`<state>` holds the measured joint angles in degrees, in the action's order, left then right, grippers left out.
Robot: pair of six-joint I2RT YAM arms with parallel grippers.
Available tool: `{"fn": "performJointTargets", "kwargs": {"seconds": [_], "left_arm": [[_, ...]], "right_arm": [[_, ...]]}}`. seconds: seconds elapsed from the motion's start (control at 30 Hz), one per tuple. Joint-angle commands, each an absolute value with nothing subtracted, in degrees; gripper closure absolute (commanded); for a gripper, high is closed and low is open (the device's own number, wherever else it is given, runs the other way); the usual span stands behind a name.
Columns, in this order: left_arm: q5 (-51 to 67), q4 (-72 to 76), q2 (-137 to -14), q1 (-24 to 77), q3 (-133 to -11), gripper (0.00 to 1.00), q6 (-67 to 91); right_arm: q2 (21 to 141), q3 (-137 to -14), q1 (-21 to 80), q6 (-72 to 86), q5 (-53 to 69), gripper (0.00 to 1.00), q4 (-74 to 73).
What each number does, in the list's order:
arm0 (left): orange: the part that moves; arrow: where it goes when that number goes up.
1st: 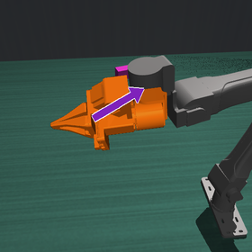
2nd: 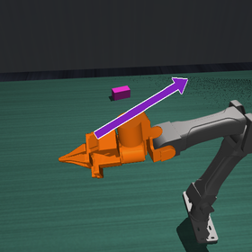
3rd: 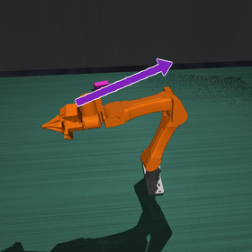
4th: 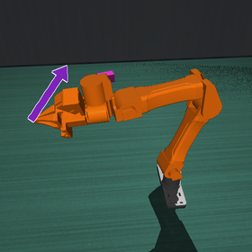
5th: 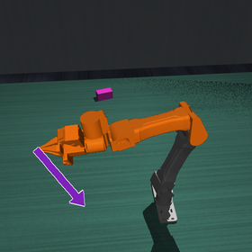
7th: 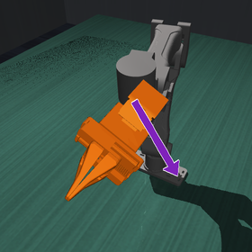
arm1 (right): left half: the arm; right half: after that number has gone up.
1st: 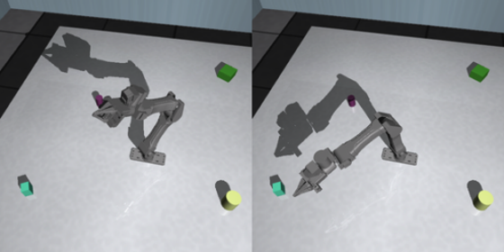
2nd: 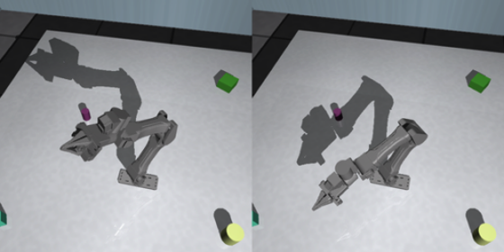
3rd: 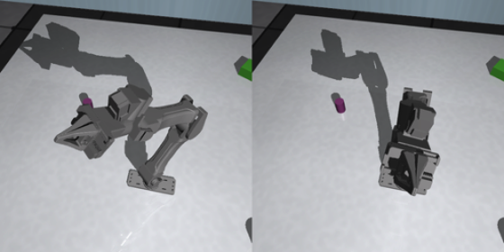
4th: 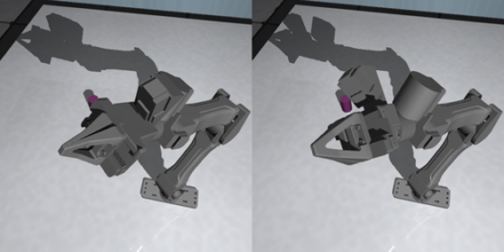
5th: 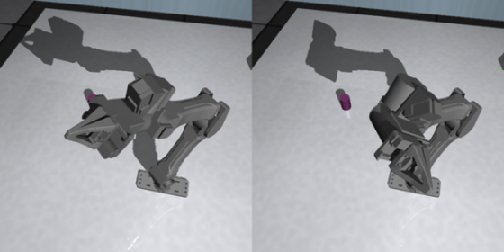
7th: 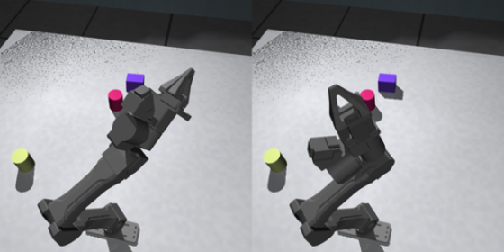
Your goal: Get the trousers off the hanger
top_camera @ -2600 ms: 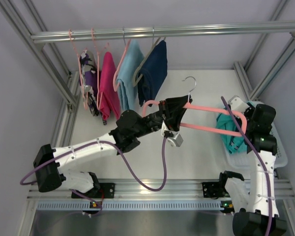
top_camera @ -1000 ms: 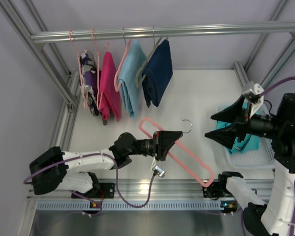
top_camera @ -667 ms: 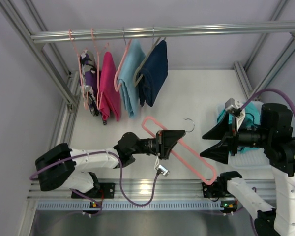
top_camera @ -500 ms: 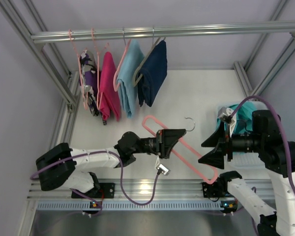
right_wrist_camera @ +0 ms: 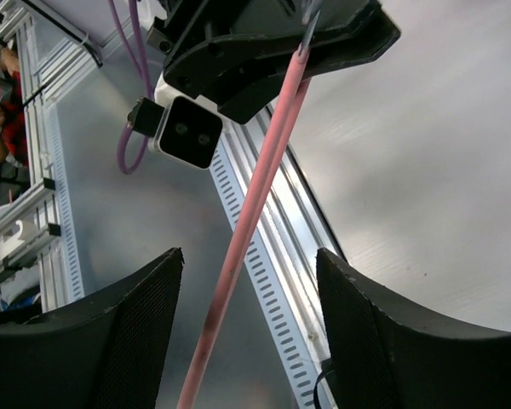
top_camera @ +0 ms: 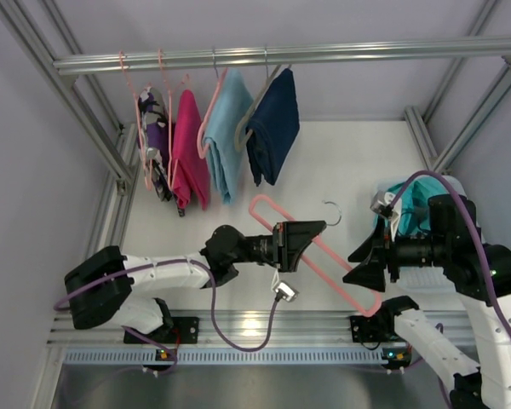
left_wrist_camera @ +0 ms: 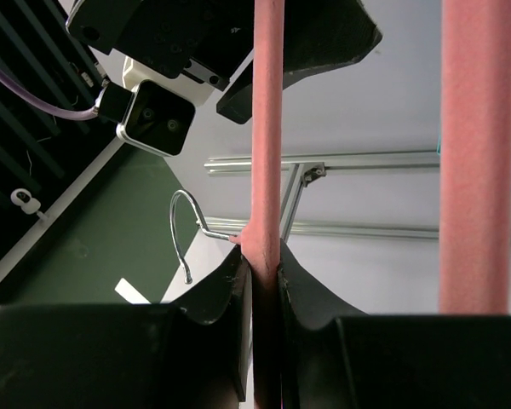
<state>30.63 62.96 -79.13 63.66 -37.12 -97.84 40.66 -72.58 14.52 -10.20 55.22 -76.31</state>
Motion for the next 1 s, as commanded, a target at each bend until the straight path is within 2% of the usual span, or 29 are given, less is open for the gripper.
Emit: {"fn": "performJointTargets", "kwargs": {"seconds": [0.0, 0.13, 0.23, 0.33, 0.43, 0.47, 0.53, 0.63, 0.7, 0.73, 0.87, 0.97], "left_arm": [[31.7, 65.2, -79.6, 63.8, -40.2, 1.00, -99.9], [31.6, 64.3, -80.2, 63.8, -41.2, 1.00, -100.9], [31.6, 63.8, -80.7, 63.8, -41.7, 1.00, -101.3], [31.3, 64.1, -81.4, 63.7, -42.3, 1.00, -101.5], [30.8, 64.0, -81.6, 63.8, -42.6, 1.00, -102.1], [30.6, 63.5, -81.7, 63.8, -42.8, 1.00, -102.5], [30.3, 62.5, -81.6, 63.8, -43.0, 1.00, -102.7], [30.1, 60.8, -81.4, 63.8, -43.0, 0.98, -103.2], [30.1, 60.6, -81.3, 63.8, -42.7, 0.87, -103.4], [30.1, 60.6, -81.2, 63.8, -42.4, 0.70, -103.8], [30.1, 57.0, -79.7, 63.8, -41.8, 0.31, -104.0], [30.6, 50.7, -77.1, 63.8, -42.1, 0.21, -102.9]], "right_arm": [[41.1, -71.9, 16.6, -10.6, 57.3, 0.37, -85.2], [41.4, -71.3, 17.4, -10.0, 56.1, 0.40, -84.5], [41.7, -71.4, 17.6, -9.7, 55.2, 0.46, -84.2], [41.8, -71.3, 18.1, -9.1, 53.8, 0.58, -83.7], [42.1, -71.5, 18.2, -8.4, 52.2, 0.82, -83.4], [42.1, -71.7, 18.2, -8.4, 51.4, 0.95, -83.3], [42.5, -72.9, 18.2, -8.6, 49.4, 1.00, -83.5], [42.6, -75.6, 18.3, -7.8, 44.8, 1.00, -82.2], [42.6, -77.9, 18.3, -6.4, 42.6, 1.00, -81.1], [42.8, -78.7, 18.3, -6.3, 41.4, 1.00, -80.4], [43.2, -81.5, 18.1, -5.6, 39.5, 1.00, -79.7], [43.2, -82.4, 17.7, -5.4, 38.9, 1.00, -79.4]]}}
